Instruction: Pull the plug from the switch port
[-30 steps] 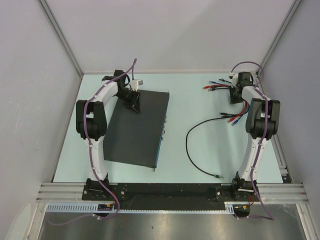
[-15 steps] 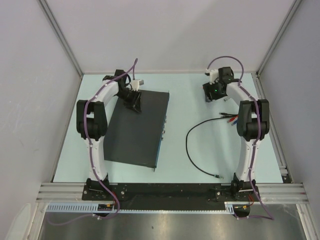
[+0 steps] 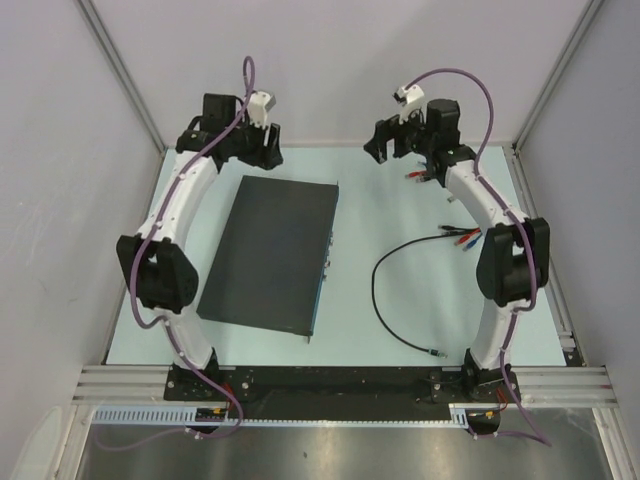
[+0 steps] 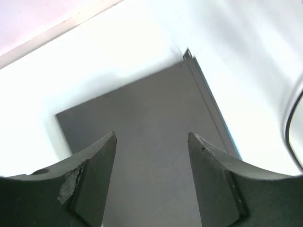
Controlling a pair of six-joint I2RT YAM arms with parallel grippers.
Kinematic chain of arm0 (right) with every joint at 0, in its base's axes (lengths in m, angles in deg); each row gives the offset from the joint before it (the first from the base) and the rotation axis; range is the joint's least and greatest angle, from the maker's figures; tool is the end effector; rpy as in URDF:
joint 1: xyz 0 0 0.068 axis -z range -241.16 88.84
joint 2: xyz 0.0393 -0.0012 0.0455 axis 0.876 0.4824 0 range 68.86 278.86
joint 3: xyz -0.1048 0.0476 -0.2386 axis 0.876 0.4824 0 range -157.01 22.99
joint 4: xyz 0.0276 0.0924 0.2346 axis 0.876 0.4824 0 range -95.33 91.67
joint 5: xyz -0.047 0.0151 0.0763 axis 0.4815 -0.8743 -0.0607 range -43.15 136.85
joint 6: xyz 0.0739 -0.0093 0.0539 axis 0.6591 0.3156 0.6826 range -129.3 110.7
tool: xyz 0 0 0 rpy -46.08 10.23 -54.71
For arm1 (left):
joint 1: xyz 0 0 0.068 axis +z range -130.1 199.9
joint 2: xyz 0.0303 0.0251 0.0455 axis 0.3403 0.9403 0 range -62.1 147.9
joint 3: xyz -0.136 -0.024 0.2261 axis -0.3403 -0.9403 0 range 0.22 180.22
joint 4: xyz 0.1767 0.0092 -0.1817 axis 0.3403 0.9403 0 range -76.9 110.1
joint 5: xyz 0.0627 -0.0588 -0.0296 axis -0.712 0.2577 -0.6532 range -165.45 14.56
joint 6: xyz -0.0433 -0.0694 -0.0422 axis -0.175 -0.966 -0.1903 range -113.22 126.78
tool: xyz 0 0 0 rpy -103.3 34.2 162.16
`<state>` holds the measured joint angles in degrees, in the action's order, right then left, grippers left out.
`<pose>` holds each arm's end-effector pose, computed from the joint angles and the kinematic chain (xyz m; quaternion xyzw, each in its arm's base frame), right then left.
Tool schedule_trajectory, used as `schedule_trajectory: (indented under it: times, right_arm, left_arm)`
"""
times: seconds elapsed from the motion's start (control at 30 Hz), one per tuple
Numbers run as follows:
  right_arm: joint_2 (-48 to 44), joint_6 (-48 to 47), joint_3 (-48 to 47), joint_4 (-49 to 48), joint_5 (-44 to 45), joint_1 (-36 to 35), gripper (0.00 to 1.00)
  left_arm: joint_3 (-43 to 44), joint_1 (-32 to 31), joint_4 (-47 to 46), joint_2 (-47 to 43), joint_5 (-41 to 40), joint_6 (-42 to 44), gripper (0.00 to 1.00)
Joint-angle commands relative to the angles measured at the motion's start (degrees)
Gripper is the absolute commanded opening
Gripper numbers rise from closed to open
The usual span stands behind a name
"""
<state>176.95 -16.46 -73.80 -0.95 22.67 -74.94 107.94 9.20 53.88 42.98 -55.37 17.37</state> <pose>0.4650 0.1487 0.3288 -0.2660 0.7433 0.2008 0.5800 0.4264 -0.1095 0.3376 0.2385 0.8562 -0.1572 0.4305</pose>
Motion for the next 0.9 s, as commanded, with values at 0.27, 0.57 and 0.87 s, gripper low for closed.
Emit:
schedule_trajectory:
  times: [0.27, 0.57, 0.87]
  right_arm:
    - [13.5, -3.0, 5.8, 15.8, -32.3, -3.1, 0.66]
    - [16.7, -8.7, 9.1, 14.5, -22.2, -8.7, 0.65]
    - [19.1, -4.9, 9.0, 11.2, -22.0, -9.5, 0.61]
  left_arm:
    - [-17.6, -0.1, 1.1, 5.9, 7.3, -2.4, 0.0]
    - [-19.4, -0.5, 4.2, 8.2, 2.6, 1.8, 0.01]
    - [-20.8, -1.4, 4.1, 6.6, 0.9, 2.6, 0.03]
